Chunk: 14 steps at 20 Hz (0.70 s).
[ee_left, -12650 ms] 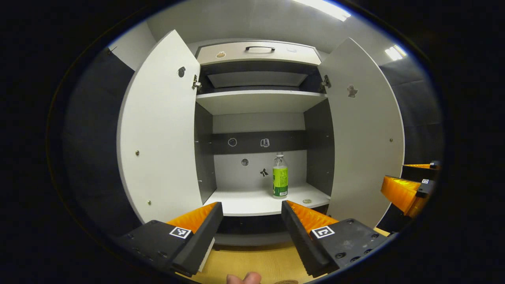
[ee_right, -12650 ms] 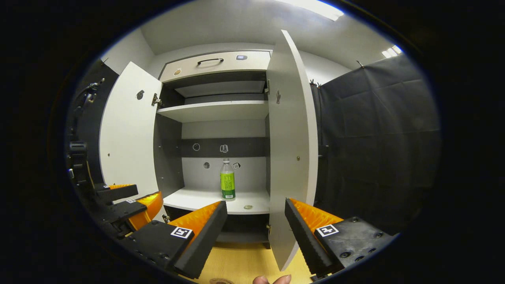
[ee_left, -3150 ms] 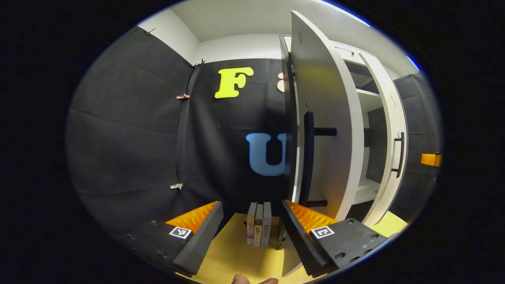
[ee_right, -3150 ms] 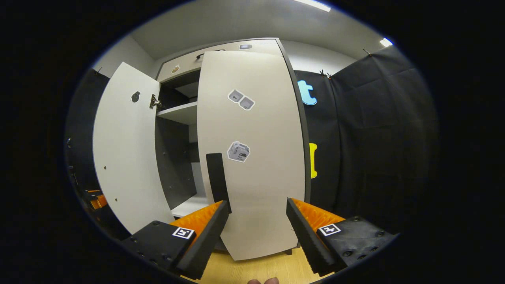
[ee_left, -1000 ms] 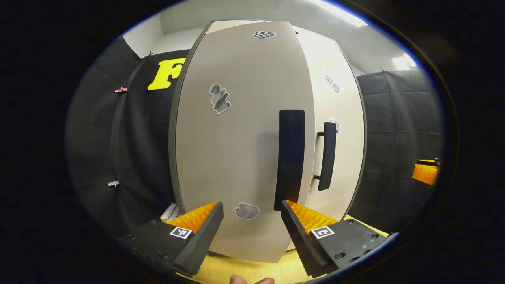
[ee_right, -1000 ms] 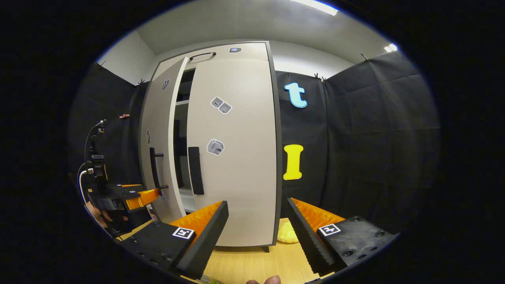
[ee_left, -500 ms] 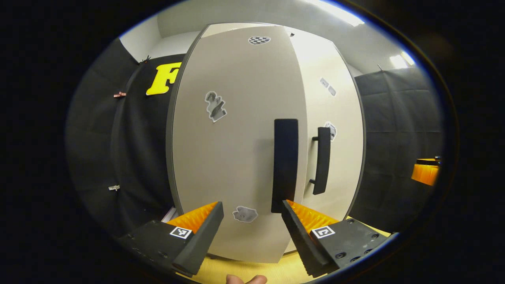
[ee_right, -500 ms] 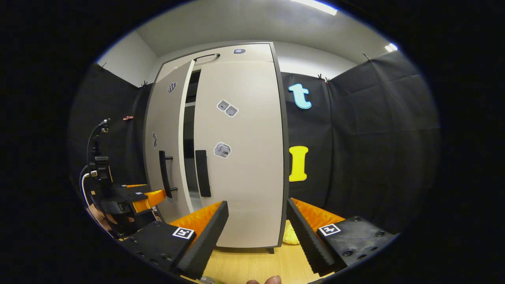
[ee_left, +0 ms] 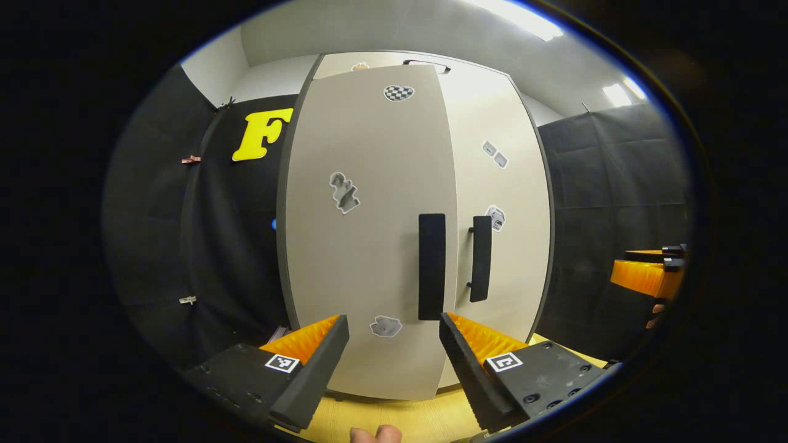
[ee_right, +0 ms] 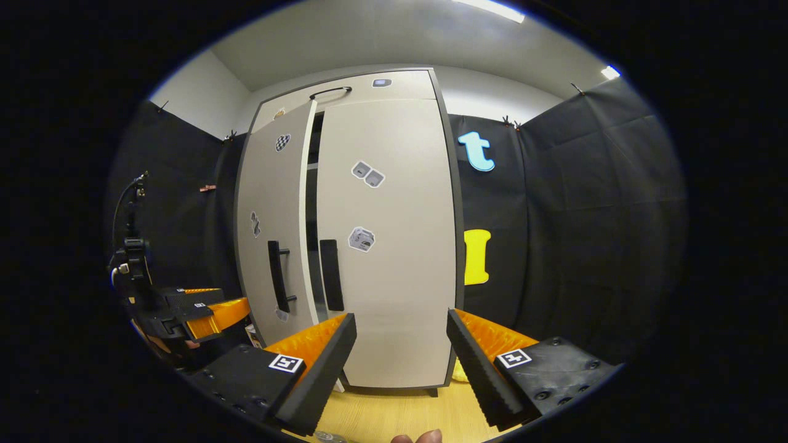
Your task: Grasp the bottle in the cabinet with the left hand and place it on the coaster, then close the right door with the right hand and the left door with the left hand.
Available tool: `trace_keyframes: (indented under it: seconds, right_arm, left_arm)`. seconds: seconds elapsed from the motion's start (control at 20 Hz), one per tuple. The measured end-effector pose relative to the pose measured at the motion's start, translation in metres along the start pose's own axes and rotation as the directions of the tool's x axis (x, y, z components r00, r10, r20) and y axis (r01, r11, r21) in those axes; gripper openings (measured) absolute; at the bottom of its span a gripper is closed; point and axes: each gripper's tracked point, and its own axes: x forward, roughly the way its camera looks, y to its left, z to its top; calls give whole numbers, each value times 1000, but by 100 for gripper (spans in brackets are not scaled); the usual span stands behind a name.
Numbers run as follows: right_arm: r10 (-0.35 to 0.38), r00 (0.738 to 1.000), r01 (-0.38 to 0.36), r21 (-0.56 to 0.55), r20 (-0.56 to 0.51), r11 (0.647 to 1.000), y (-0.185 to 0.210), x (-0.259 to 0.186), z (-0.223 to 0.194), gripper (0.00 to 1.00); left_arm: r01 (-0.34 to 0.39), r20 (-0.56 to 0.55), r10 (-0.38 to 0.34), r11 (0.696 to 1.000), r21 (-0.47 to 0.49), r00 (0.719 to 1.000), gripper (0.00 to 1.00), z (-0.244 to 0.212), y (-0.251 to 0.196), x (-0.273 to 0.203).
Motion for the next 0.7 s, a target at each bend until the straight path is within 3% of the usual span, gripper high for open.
trace_keyframes:
  seconds: [0.7]
  right_arm:
    - [-4, 1000, 3, -21, -19, 1000, 26, 8, -10, 98]
  left_arm:
    - [-107, 16, 107, 994, 5, 994, 95, 11, 25, -61]
